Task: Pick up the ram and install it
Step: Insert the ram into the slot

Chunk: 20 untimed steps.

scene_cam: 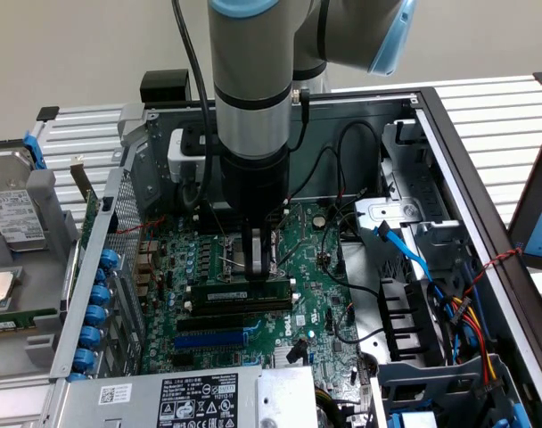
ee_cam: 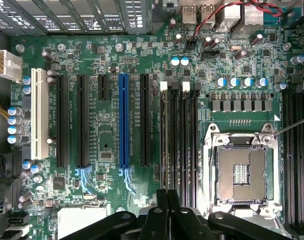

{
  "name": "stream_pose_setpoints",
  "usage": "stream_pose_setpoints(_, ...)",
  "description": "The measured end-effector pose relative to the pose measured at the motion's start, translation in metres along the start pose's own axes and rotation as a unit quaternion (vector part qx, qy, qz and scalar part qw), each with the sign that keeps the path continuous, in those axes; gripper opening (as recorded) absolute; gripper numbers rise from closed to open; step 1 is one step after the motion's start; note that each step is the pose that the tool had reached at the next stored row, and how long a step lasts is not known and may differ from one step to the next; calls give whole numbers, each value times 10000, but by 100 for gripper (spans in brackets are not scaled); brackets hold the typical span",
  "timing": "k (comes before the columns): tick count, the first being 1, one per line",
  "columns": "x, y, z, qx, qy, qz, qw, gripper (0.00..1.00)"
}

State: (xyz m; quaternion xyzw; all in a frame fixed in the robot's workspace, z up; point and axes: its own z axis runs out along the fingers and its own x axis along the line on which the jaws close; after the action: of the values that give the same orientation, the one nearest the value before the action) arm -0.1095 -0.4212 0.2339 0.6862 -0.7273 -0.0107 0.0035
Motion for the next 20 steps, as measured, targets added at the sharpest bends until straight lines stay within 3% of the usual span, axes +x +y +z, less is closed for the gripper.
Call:
stream_pose_setpoints(8,0,13,19,23,-9,0,10000,12)
stream_pose_setpoints(20,1,22,17,21,-9,1,10000,12)
